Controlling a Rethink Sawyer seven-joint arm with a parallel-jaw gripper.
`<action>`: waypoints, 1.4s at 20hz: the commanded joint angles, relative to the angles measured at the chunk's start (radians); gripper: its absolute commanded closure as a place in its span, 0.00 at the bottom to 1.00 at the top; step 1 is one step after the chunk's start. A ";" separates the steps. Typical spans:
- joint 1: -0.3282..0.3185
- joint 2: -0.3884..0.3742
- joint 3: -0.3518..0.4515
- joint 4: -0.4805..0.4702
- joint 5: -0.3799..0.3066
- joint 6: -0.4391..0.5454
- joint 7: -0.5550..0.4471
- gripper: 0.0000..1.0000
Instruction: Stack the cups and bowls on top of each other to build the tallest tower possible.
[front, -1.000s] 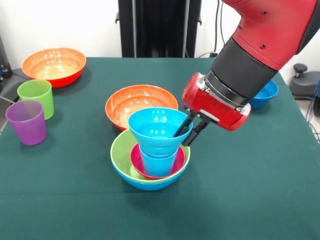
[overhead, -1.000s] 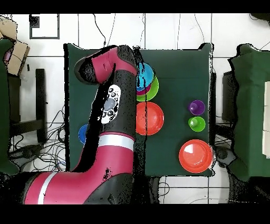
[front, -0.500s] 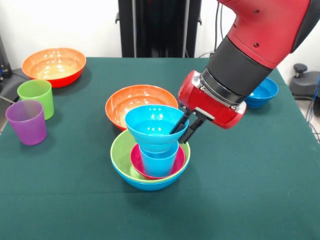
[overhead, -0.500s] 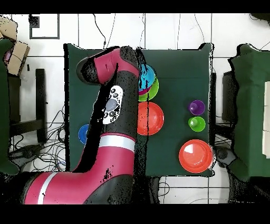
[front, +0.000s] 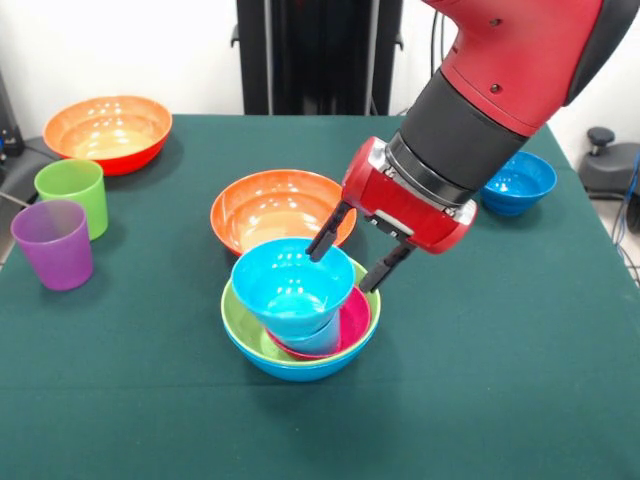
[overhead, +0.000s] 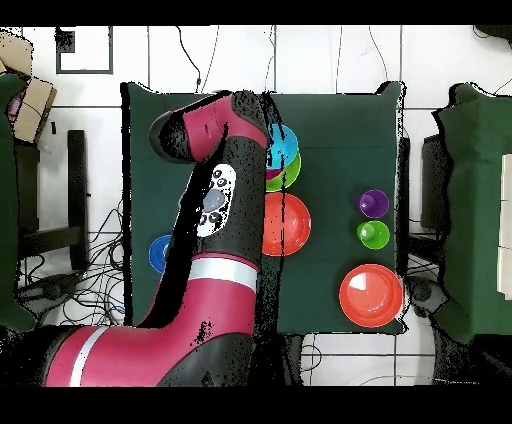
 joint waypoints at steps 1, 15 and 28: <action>0.012 -0.019 0.046 0.083 0.020 -0.052 0.113 0.00; 0.020 -0.017 0.036 0.085 0.023 -0.057 0.122 0.00; -0.051 -0.244 0.084 0.186 0.141 0.135 -0.115 0.00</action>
